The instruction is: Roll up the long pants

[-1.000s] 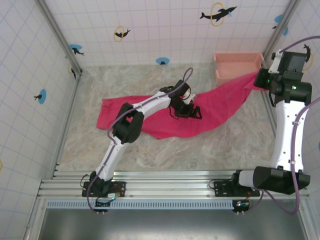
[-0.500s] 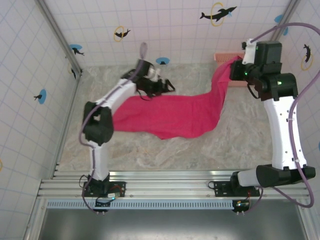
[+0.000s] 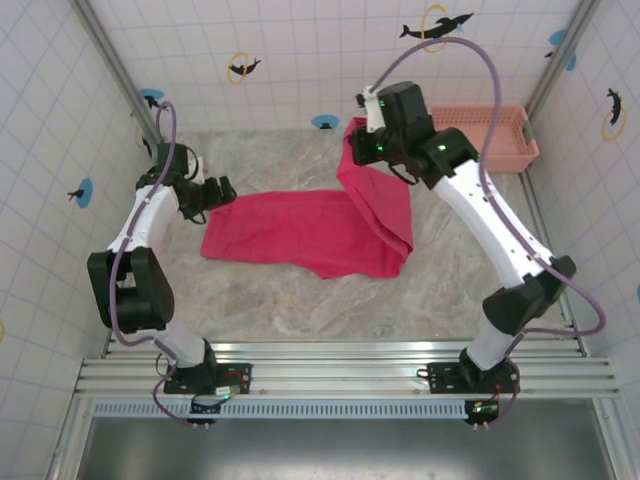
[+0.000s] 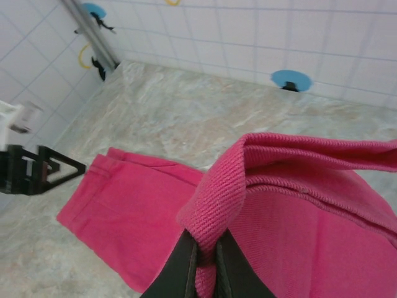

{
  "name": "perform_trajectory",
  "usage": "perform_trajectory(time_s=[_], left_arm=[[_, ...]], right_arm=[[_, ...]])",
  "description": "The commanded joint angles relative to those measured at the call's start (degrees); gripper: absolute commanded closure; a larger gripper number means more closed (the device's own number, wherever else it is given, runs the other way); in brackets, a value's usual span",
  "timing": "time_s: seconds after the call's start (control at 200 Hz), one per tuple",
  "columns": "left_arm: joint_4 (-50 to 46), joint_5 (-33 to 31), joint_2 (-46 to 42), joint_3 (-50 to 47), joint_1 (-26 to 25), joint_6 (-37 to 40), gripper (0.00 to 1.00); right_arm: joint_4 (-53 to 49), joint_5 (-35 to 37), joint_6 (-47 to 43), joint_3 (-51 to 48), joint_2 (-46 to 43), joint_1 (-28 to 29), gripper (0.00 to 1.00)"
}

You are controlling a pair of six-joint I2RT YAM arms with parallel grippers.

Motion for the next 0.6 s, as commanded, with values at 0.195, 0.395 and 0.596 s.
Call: perform_trajectory(time_s=[0.195,0.395,0.596], left_arm=[[1.64,2.99,0.93,-3.95,5.94,-0.21,0.02],[1.89,3.70,0.98,-4.03,9.83,-0.23,0.02],[1.83,5.51,2.73,-3.14,11.32,-0.53,0.02]], right_arm=[[5.09,-2.92,2.17,17.22,17.38,7.43,1.00],[5.88,-5.56,3.84,19.64,24.89,10.70,1.00],[8.61,-9.22,6.43,21.15,31.45,13.66,1.00]])
